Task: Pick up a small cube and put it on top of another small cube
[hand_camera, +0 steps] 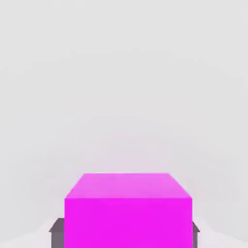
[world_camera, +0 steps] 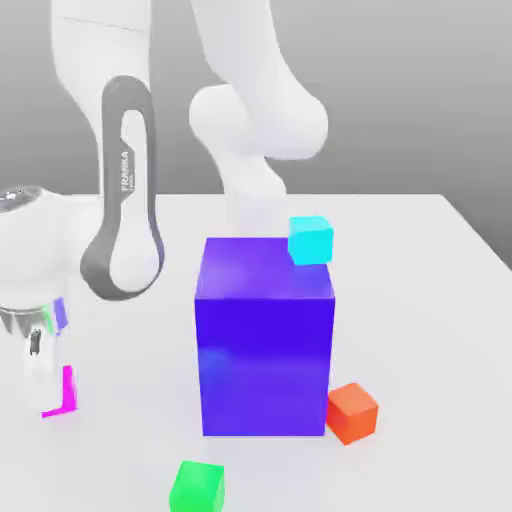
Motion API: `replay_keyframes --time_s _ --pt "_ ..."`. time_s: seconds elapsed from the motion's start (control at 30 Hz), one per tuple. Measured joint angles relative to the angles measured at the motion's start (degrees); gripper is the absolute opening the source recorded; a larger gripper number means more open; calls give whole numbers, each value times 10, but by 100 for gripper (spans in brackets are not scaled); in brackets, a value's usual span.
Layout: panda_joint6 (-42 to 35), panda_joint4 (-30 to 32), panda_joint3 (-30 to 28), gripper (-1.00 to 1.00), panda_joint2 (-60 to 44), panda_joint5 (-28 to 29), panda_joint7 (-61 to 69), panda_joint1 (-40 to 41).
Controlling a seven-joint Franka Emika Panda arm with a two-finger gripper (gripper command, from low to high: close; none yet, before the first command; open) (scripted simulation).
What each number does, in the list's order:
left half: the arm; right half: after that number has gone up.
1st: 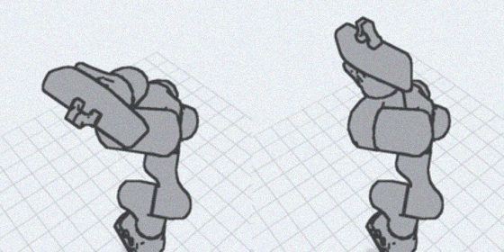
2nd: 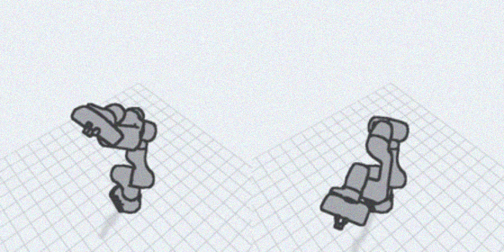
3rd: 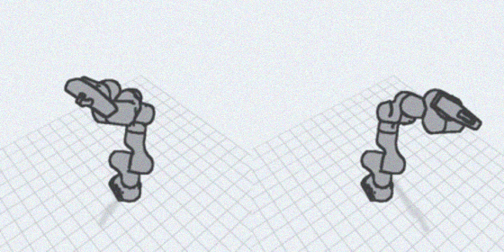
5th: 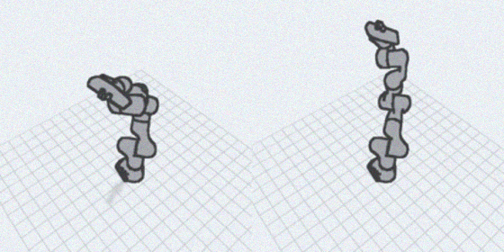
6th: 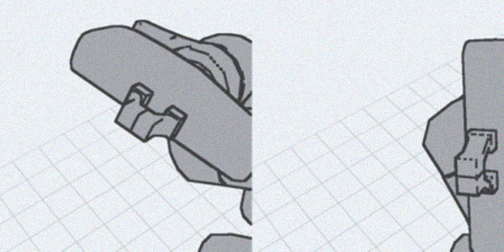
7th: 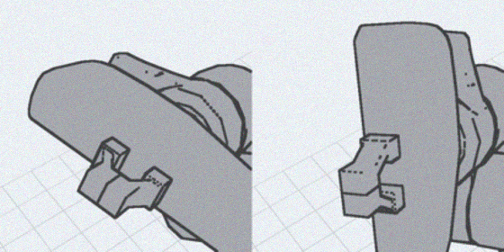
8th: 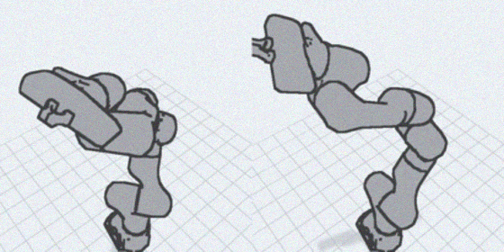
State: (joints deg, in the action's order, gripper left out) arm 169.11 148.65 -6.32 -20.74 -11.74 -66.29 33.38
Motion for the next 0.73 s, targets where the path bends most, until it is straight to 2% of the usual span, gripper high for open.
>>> replay_keyframes --time_s 0.2,0.47,0.6,0.63,0.73 --pt "-85 19 -37 -100 105 63 -48 -31" --pt "-190 -78 82 -100 114 120 -128 -183" --pt "-145 -103 98 -100 45 140 -148 -216" --pt "-131 -105 97 100 29 143 -150 -218" --pt "-131 -105 97 100 29 143 -150 -218"
